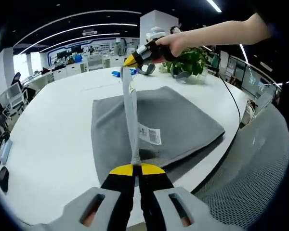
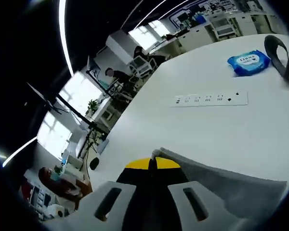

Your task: Fold the towel on the table until its edges align and the towel forms a compact rectangular stack.

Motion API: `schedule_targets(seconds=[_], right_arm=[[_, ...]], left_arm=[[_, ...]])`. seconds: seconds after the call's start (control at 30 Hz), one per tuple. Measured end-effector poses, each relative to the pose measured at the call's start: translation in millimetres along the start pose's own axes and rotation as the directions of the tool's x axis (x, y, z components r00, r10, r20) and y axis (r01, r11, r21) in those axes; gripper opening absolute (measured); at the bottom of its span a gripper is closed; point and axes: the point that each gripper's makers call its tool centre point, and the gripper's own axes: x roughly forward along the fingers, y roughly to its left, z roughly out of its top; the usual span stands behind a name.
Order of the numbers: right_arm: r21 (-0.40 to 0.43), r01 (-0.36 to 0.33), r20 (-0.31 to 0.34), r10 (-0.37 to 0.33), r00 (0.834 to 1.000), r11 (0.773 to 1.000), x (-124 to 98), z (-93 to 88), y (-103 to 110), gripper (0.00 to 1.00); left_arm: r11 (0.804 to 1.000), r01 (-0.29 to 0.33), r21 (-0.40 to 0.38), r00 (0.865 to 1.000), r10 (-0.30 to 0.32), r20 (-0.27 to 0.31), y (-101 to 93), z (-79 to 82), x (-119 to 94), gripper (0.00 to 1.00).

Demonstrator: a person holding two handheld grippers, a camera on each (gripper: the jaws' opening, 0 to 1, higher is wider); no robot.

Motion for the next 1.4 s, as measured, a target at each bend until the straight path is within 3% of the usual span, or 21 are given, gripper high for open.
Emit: schedule_targets(seconds=[0.17, 0.37, 0.53, 0.6, 0.8, 1.0, 1.1, 1.23, 1.4], right_arm=[[0.137, -0.037, 0.034, 0.033, 0.999, 0.990, 12, -4.3, 4, 0.00], [0.315, -0.101, 0.110, 0.070, 0.991, 0.944, 19, -0.2, 6, 0.00], [0.226, -0.121, 0.148, 0.089, 0.985, 0.967, 8, 12.3, 9, 0.00], [0.196, -0.170, 0.192, 0.133, 0.972, 0.966, 0, 22.0, 16, 0.00], [0.150, -0.197, 0.278, 0.150, 0.949, 0.969, -22, 38.4, 17, 0.00], [0.050, -0.252, 0.369, 0.216, 0.904, 0.967, -50, 64.3, 35, 0.00], [0.034, -0.254, 0.377, 0.223, 0.899, 0.967, -57, 71.2, 39, 0.00], [0.083, -0.238, 0.362, 0.193, 0.912, 0.968, -54, 67.7, 32, 0.00], [0.131, -0.199, 0.314, 0.150, 0.938, 0.971, -41, 47.2, 24, 0.00]], left_arm=[[0.998, -0.018, -0.055, 1.000, 0.017, -0.014, 3.8, -10.2, -1, 0.02], [0.992, -0.035, -0.122, 0.999, 0.036, 0.006, 10.4, -9.1, -5, 0.02], [0.992, 0.006, -0.129, 0.997, 0.003, 0.072, 1.7, 10.4, -16, 0.01], [0.993, 0.030, -0.116, 0.993, -0.016, 0.118, -3.9, 24.8, -21, 0.01], [0.994, 0.064, -0.086, 0.985, -0.049, 0.167, -17.7, 58.1, -36, 0.01], [0.993, 0.114, -0.038, 0.956, -0.099, 0.275, -39.6, 109.1, -65, 0.01], [0.991, 0.131, -0.024, 0.938, -0.116, 0.327, -45.5, 128.3, -76, 0.01], [0.995, 0.101, -0.010, 0.947, -0.093, 0.307, -40.4, 125.2, -74, 0.01], [0.999, 0.045, -0.003, 0.975, -0.043, 0.219, -27.0, 93.8, -63, 0.01]])
